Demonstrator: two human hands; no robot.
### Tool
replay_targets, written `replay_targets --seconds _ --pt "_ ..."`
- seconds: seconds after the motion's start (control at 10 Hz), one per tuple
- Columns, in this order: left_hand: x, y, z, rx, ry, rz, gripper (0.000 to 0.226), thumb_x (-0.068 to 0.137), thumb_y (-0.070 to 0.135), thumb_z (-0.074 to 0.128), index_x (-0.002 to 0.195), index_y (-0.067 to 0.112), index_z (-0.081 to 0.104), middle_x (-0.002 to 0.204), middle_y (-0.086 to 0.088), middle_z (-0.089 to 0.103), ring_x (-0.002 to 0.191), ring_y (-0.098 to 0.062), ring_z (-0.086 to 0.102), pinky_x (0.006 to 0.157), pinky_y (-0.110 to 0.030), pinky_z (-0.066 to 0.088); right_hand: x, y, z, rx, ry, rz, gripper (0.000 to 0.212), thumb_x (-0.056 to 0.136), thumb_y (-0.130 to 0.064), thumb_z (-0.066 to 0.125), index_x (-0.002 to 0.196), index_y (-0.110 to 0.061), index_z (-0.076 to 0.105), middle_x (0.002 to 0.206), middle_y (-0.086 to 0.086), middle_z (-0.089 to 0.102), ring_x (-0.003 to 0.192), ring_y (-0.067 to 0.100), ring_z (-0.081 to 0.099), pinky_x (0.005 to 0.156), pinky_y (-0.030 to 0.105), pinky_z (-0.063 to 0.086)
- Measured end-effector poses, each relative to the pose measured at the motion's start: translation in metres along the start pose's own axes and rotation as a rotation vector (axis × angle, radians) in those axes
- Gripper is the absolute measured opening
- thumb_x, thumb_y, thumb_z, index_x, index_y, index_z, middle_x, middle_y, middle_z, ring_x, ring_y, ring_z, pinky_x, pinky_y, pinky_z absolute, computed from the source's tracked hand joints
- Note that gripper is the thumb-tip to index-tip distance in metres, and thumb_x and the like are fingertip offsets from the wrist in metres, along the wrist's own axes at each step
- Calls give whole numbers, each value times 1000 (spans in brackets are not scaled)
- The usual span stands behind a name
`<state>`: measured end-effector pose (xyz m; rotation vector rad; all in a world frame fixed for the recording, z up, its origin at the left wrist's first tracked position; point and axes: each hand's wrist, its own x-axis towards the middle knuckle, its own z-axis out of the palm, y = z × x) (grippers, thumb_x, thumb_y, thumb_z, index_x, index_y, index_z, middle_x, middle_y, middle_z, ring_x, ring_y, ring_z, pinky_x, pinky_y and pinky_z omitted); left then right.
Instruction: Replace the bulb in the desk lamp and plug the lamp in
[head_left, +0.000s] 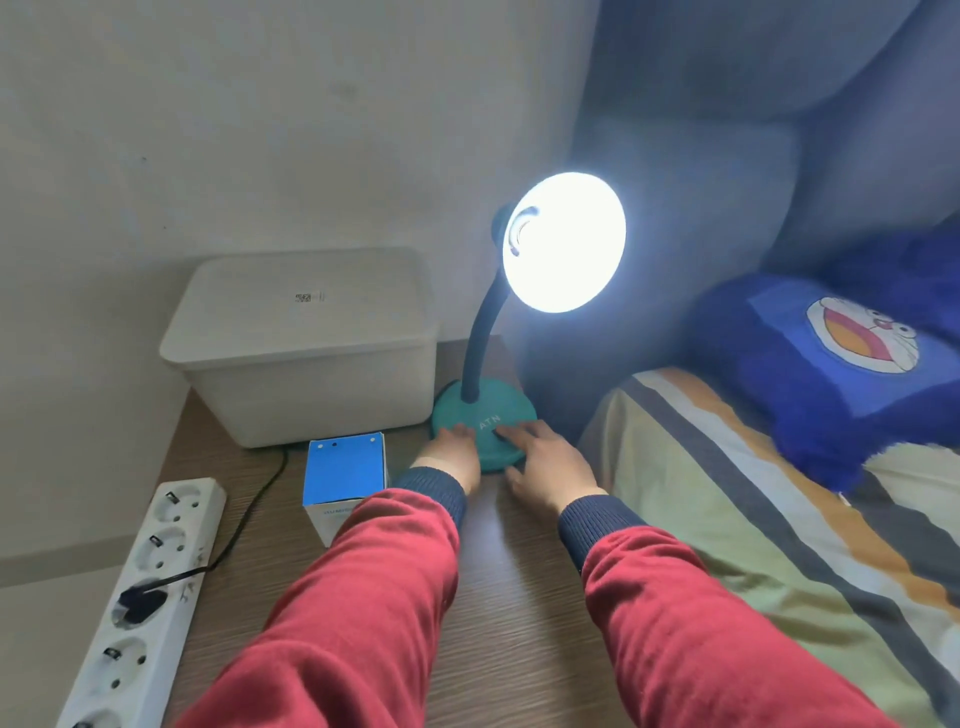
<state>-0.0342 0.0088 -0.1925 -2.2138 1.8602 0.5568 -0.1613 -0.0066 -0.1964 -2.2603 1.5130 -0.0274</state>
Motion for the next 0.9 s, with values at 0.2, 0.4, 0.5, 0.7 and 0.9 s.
replay_targets --seconds 0.2,0.4,0.5,0.7,0.9 --pt "2 -2 2 17 -7 15 53 96 14 45 146 6 28 150 -10 29 139 -28 32 112 -37 33 2 -2 2 4 10 15 60 85 -23 53 143 -34 39 146 3 40 131 29 43 105 39 41" --pt "2 -2 2 31 -11 13 56 97 15 46 147 6 24 152 -9 26 140 -27 30 113 -37 33 1 -2 5 -3 7 20 61 87 -24 52 144 -34 37 148 4 35 132 30 40 107 41 39" --pt "4 -3 2 23 -11 16 56 97 15 46 148 6 23 153 -9 25 140 -27 29 113 -37 33 2 -3 6 -32 3 20 60 88 -25 51 145 -34 35 147 4 34 131 31 40 106 42 39" --pt "-1 -4 2 20 -6 40 59 98 16 42 150 4 16 155 -10 20 142 -27 25 115 -35 28 9 -14 -3 -139 -40 66 55 91 -32 48 145 -29 36 141 5 34 129 28 39 108 46 36" --pt "-19 -2 -17 -73 43 34 51 98 26 42 144 5 33 145 -13 38 133 -27 39 110 -33 32 -1 -19 -18 -99 -154 34 80 88 -32 55 152 -35 6 151 8 27 133 33 38 111 48 34"
